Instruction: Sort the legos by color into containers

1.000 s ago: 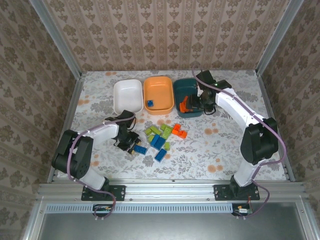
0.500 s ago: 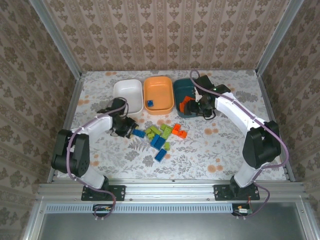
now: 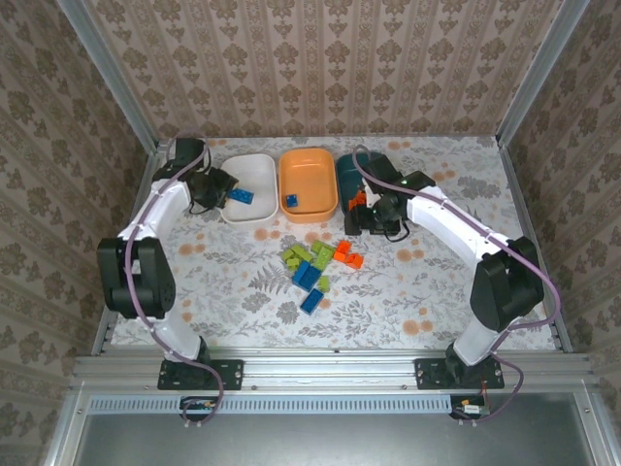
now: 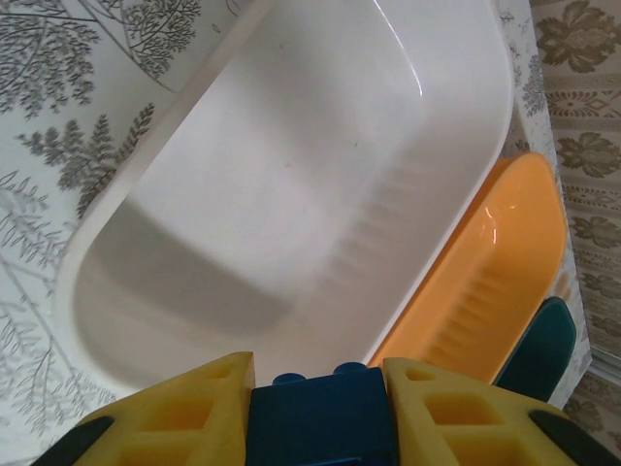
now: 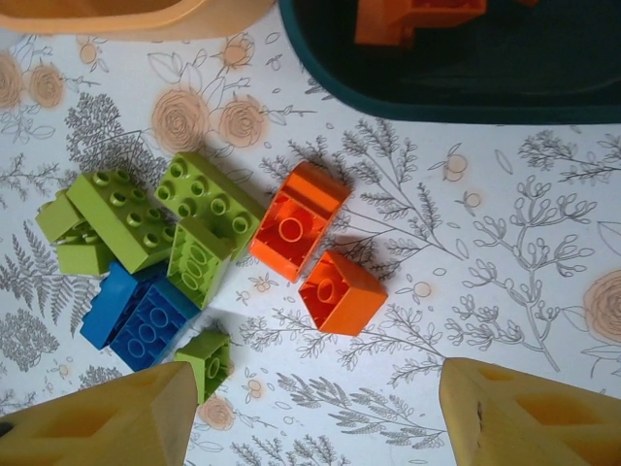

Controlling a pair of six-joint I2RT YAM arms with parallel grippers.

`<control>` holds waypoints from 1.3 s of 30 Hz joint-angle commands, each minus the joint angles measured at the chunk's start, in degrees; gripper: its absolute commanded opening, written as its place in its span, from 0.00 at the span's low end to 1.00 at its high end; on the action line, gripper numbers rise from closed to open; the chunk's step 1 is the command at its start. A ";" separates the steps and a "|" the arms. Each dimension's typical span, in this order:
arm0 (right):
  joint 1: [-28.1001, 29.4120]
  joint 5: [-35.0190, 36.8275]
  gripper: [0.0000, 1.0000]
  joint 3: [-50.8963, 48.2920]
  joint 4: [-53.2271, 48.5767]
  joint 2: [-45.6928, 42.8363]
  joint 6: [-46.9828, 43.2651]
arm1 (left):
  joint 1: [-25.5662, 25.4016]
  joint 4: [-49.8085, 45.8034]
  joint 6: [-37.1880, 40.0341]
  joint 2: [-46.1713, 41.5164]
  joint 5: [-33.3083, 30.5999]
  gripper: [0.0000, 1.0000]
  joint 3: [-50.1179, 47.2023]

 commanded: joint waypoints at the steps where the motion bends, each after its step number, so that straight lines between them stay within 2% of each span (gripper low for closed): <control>1: 0.50 0.40 0.68 -0.64 -1.71 -1.13 1.30 | -1.24 0.31 -0.06 3.00 3.05 0.33 3.21; 9: 0.89 1.59 0.68 -3.63 -1.42 -3.33 3.29 | -7.66 2.05 -2.77 12.13 5.26 0.32 14.40; 15: 1.58 2.51 0.68 -5.06 -1.80 -4.52 4.76 | -11.40 -0.32 -2.11 18.52 5.79 0.33 21.18; 19: 2.48 3.24 0.68 -5.97 -2.02 -5.53 5.58 | -13.95 -3.16 -0.67 22.85 5.65 0.36 25.42; 24: 2.79 4.18 0.68 -7.13 -2.50 -7.93 6.58 | -15.61 -7.02 2.30 25.65 4.42 0.45 28.99; 26: 2.79 4.55 0.68 -7.74 -2.47 -9.01 6.75 | -16.14 -9.35 4.74 25.48 3.59 0.55 31.03; 30: 2.57 5.23 0.69 -8.50 -2.55 -9.94 6.56 | -17.06 -14.31 12.07 22.24 1.55 0.67 33.87; 33: 2.09 5.27 0.69 -9.14 -2.82 -10.63 6.10 | -19.10 -21.32 22.66 17.69 -2.34 0.74 35.00; 36: 0.55 3.57 0.69 -11.35 -1.81 -12.26 6.31 | -23.71 -26.24 34.35 10.21 -6.11 0.77 29.23; 39: -1.68 0.50 0.69 -14.45 0.08 -13.96 7.27 | -29.25 -27.86 42.88 1.10 -8.97 0.76 17.34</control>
